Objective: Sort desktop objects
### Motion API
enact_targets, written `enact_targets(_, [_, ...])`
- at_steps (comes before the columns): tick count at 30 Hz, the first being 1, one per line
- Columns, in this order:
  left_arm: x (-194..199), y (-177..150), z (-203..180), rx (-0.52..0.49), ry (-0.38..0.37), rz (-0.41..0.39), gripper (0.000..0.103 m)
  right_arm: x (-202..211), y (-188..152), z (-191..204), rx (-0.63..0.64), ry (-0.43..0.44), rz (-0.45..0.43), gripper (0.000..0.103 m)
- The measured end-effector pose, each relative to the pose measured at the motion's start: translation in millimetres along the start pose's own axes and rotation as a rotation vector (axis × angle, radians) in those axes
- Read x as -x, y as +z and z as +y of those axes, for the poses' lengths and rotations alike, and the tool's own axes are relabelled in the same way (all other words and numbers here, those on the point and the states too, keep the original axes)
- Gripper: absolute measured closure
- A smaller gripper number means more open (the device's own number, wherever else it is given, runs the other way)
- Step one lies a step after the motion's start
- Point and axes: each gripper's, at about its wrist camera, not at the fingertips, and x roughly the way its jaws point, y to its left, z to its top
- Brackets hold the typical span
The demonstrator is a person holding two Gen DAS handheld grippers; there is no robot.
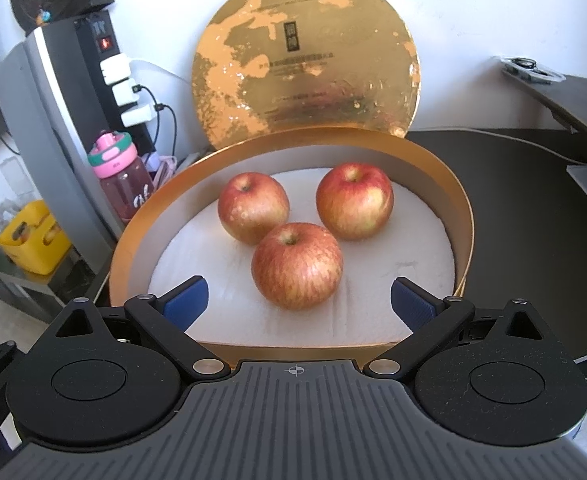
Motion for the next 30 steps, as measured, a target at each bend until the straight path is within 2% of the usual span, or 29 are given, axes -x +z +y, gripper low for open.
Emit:
enact_targets(5, [-4, 3, 1, 0.014, 0.002, 0.002, 0.001, 1, 3, -2, 0.013, -0.043, -0.022, 0.003])
enact_targets(12, [-8, 9, 9, 0.044, 0.034, -0.026, 0.001, 5, 9, -14, 0.007, -0.053, -0.079, 0.000])
enact_targets(18, [-9, 22, 13, 0.026, 0.067, -0.064, 0.001, 5, 19, -27, 0.003, -0.042, -0.109, 0.000])
enact_targets(27, [-22, 59, 28, 0.014, 0.102, -0.089, 0.001, 4, 40, -56, -0.011, 0.008, -0.154, 0.000])
enact_targets(30, [-30, 74, 36, 0.023, 0.141, -0.094, 0.001, 0, 45, -64, -0.018, 0.033, -0.156, 0.000])
